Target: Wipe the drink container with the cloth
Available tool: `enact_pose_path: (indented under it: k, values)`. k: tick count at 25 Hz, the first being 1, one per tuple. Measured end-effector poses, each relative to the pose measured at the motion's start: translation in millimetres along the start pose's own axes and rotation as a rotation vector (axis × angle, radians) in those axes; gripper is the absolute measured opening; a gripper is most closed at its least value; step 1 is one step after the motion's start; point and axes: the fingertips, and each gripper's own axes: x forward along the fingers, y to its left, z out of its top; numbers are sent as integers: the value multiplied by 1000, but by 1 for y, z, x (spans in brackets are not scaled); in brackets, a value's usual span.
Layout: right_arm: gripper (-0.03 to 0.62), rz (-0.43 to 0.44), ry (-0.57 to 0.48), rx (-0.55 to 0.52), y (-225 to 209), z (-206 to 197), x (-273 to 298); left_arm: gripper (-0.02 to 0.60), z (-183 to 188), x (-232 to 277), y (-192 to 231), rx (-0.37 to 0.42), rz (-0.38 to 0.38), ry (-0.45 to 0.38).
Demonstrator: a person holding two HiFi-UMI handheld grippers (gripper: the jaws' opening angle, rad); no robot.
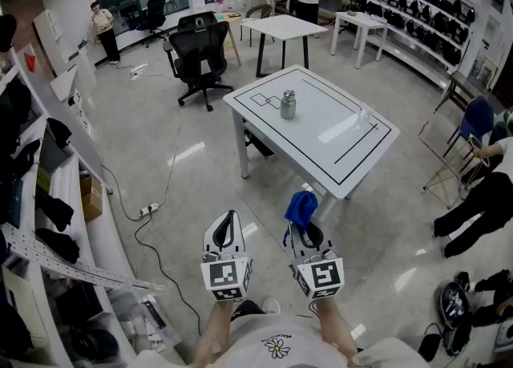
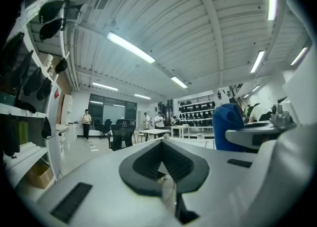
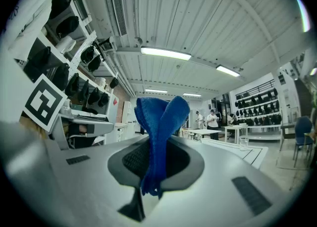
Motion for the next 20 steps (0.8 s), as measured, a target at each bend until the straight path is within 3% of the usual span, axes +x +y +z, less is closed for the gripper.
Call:
enact_pose_path:
  k: [20]
  values:
    - [43, -13, 15, 18, -18, -14, 20, -3, -12, 31, -6, -9, -21, 31]
